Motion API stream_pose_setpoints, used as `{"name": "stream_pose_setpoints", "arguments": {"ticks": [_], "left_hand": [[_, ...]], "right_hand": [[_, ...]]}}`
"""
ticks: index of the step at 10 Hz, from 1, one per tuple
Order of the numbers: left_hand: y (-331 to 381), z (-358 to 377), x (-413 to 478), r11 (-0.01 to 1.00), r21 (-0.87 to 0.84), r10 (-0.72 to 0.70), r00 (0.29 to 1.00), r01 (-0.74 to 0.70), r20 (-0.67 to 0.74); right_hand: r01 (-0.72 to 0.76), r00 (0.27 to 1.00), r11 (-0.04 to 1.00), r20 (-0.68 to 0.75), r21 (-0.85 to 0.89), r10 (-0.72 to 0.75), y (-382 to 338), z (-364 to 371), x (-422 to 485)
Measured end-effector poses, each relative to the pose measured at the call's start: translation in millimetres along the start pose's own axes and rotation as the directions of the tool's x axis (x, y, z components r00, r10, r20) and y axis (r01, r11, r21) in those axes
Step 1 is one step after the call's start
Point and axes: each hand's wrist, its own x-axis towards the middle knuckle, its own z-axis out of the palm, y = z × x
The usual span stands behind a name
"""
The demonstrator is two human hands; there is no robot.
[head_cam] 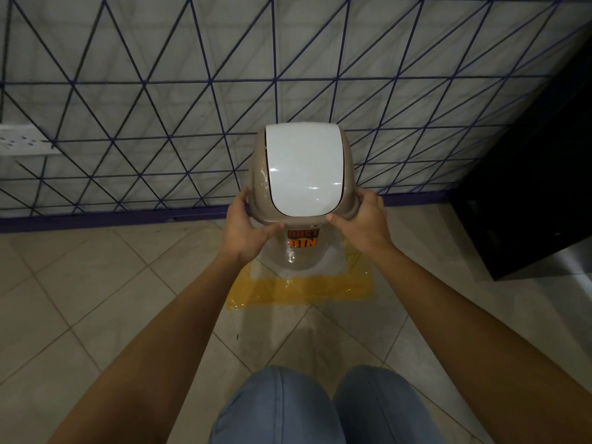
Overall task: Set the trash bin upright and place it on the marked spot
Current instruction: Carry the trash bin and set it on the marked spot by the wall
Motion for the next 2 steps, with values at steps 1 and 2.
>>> {"name": "stream_pose_setpoints", "arguments": {"ticks": [1,2], "left_hand": [[2,-3,-4,0.994,0.105,0.022,0.999,-0.017,-0.044],[12,-8,-16,0.981,0.189,0.059,0.997,-0.048,-0.051]], "right_hand": [[0.003,1.000,1.000,0.004,-0.015,-0.003,-3,-4,-3],[-0.019,1.000,1.000,0.018,-0.008,0.019,-11,-12,-10]]}}
